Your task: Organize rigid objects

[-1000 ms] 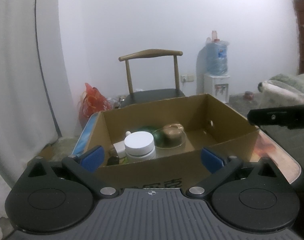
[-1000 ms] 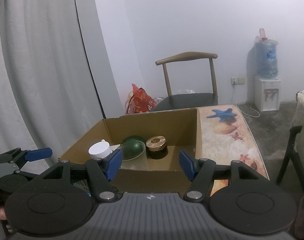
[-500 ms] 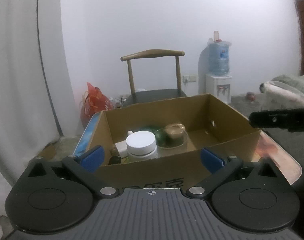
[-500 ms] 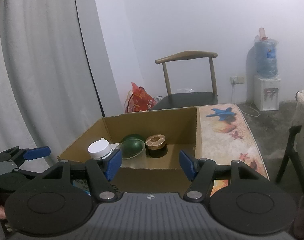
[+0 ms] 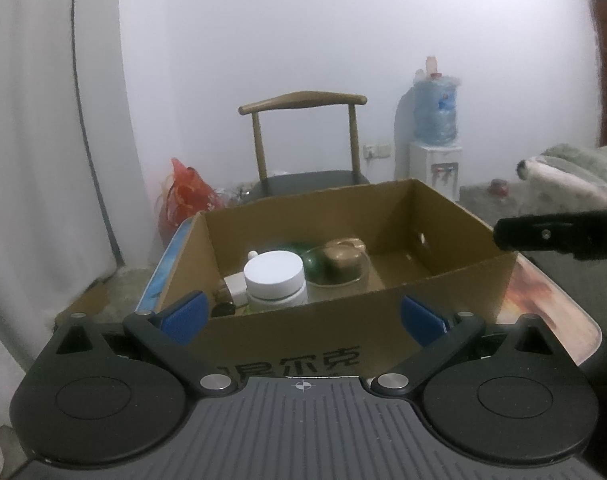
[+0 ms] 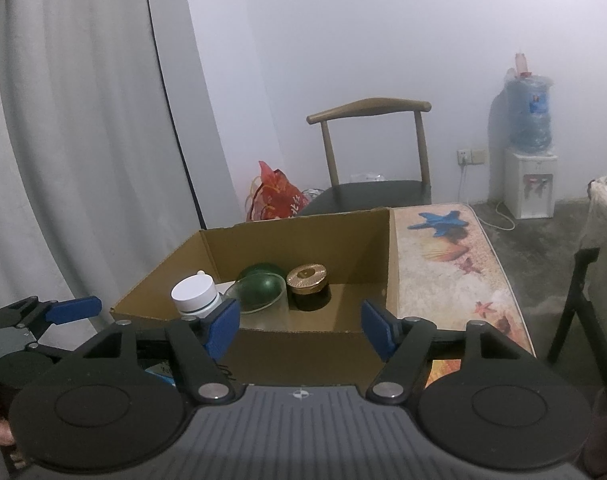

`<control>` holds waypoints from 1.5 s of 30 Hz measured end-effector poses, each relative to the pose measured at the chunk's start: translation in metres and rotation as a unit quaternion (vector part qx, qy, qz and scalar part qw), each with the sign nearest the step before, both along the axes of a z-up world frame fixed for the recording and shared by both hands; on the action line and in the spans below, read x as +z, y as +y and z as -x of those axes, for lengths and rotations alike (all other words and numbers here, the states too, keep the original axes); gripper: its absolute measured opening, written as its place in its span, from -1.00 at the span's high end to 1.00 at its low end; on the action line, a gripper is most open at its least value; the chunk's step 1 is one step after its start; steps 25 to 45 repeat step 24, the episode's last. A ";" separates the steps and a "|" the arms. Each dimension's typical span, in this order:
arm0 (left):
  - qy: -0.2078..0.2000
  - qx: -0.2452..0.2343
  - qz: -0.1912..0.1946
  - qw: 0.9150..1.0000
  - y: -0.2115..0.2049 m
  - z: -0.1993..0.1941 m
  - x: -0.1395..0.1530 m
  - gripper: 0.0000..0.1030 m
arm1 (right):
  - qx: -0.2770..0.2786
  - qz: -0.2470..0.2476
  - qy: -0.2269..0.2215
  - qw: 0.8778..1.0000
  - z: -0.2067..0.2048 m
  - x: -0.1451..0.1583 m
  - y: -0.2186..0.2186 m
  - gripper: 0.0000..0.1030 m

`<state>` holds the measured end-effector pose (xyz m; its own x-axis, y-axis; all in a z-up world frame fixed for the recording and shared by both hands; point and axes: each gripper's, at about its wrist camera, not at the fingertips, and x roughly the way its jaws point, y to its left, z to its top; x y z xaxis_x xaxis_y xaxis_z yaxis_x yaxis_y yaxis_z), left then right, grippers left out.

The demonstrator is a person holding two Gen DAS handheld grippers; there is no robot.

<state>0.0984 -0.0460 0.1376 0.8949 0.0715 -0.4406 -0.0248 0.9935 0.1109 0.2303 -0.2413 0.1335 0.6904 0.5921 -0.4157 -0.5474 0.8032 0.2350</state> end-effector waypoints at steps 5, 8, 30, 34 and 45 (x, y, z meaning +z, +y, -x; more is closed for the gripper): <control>0.005 0.010 -0.002 1.000 -0.001 0.000 0.001 -0.99 | 0.002 -0.011 -0.001 1.000 0.000 0.001 -0.004 -0.37; 0.005 0.014 0.000 1.000 -0.001 0.001 0.001 -0.99 | 0.005 -0.013 0.001 1.000 0.000 0.001 -0.004 -0.37; 0.005 -0.010 0.033 0.999 -0.004 0.007 -0.001 -0.99 | 0.003 -0.009 0.002 1.000 -0.001 -0.002 -0.007 -0.37; 0.005 -0.010 0.033 0.999 -0.004 0.007 -0.001 -0.99 | 0.003 -0.009 0.002 1.000 -0.001 -0.002 -0.007 -0.37; 0.005 -0.010 0.033 0.999 -0.004 0.007 -0.001 -0.99 | 0.003 -0.009 0.002 1.000 -0.001 -0.002 -0.007 -0.37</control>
